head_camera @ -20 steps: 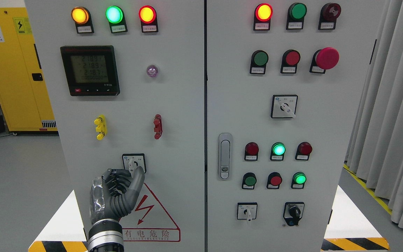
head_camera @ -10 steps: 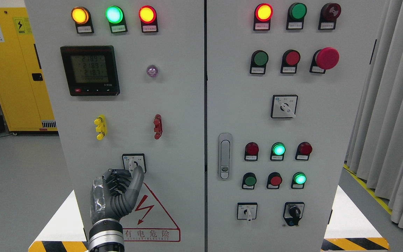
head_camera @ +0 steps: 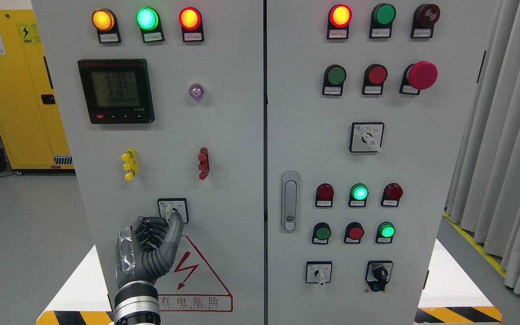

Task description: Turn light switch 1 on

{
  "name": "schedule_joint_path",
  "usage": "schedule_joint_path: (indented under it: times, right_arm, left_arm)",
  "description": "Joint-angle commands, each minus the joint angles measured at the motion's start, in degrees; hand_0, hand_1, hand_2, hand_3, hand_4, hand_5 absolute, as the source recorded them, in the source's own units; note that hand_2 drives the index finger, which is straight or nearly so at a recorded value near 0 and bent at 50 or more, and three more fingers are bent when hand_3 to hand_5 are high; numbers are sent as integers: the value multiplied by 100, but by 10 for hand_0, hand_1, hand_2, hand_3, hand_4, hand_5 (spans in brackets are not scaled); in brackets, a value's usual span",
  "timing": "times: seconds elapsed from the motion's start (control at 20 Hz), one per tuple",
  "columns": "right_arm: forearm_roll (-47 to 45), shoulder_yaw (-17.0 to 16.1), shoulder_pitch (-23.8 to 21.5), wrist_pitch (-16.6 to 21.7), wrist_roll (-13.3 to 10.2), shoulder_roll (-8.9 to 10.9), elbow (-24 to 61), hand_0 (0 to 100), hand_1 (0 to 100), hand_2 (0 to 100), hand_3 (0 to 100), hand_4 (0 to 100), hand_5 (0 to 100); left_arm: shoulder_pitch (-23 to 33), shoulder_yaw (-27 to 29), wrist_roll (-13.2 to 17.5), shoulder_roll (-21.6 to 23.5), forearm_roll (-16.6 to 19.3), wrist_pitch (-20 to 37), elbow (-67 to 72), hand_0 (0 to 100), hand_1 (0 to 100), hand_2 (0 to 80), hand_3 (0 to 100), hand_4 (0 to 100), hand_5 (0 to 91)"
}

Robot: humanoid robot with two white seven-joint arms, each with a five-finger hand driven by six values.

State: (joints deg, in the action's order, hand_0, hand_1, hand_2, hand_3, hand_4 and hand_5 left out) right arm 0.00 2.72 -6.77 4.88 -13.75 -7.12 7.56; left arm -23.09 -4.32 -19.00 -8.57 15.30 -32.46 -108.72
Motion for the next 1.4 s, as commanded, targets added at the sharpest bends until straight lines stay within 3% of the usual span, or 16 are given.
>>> schedule_joint_path:
  times: [0.0,1.35]
  right_arm:
    - [-167,0,0,-5,4,0,0,0,500,40,0,0,0]
    - [-167,0,0,-5,4,0,0,0,500,40,0,0,0]
  left_arm:
    - [-2,-8,1,5,-1,-15,17,300,593,576,811,904,852]
    - [-55,-8,-51,-4,-1,-15,0,382,613,596,812,904,848]
